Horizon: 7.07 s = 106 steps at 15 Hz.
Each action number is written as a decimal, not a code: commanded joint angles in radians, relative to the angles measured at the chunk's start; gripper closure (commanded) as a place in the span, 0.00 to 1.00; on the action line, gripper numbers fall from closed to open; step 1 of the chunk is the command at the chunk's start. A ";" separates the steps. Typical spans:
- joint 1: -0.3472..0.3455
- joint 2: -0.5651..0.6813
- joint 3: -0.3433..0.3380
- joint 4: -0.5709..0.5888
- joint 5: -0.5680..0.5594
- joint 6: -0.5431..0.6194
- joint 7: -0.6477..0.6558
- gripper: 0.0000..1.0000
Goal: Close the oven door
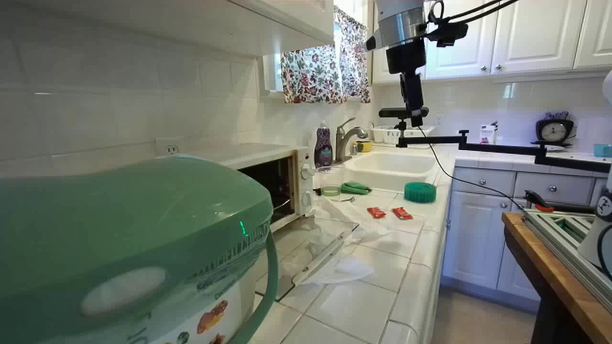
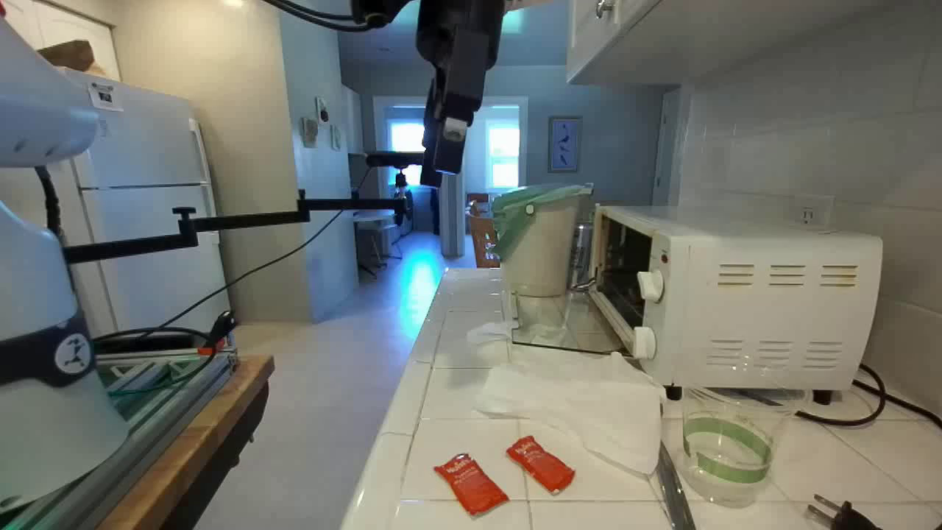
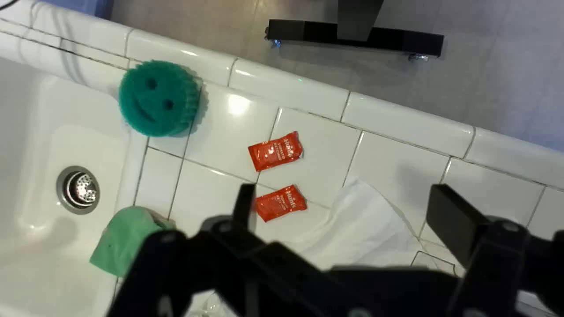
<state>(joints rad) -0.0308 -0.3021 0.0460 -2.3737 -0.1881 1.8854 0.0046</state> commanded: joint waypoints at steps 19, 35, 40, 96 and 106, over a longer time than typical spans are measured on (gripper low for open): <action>0.162 0.236 0.117 0.010 -0.247 0.186 -0.098 0.00; 0.248 0.363 0.168 -0.001 -0.495 0.387 -0.129 0.00; 0.268 0.417 0.175 0.006 -0.622 0.485 -0.072 0.00; 0.299 0.620 0.171 0.177 -1.289 0.563 0.421 0.00; 0.292 0.572 0.173 0.168 -1.328 0.517 0.394 0.00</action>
<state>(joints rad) 0.2631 0.2909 0.2180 -2.1955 -1.4818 2.4267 0.4107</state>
